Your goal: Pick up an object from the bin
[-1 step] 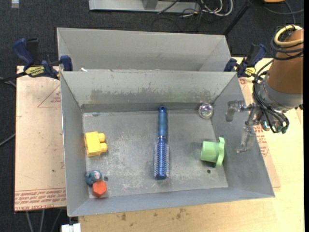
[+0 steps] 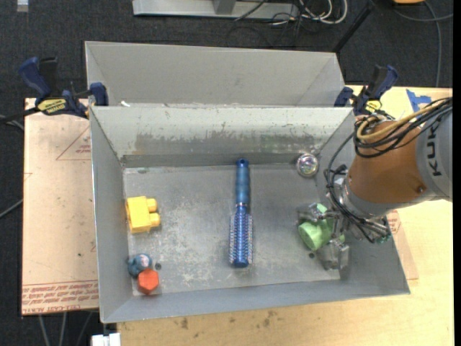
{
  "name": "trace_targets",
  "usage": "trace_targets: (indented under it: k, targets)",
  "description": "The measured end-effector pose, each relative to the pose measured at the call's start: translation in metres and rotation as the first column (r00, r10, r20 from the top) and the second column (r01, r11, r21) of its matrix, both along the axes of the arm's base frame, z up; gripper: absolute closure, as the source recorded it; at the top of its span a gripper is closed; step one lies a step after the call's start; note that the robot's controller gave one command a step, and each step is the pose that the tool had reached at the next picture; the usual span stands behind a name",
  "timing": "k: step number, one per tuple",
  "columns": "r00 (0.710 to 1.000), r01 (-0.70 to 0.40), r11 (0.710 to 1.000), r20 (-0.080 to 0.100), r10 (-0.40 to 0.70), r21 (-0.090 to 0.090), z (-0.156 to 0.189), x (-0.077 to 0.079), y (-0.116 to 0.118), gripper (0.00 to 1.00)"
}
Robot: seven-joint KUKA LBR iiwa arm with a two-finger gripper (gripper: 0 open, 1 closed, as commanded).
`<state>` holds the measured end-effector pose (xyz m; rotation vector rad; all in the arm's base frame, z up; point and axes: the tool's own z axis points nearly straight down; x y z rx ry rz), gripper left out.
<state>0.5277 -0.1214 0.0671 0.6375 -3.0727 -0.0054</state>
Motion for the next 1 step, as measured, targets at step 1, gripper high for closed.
trace_targets:
  k: [1]
  targets:
    - [1.000, -0.002, 1.000, 0.004, 0.002, -0.001, 0.0024, 0.0014, -0.0004, 1.00]
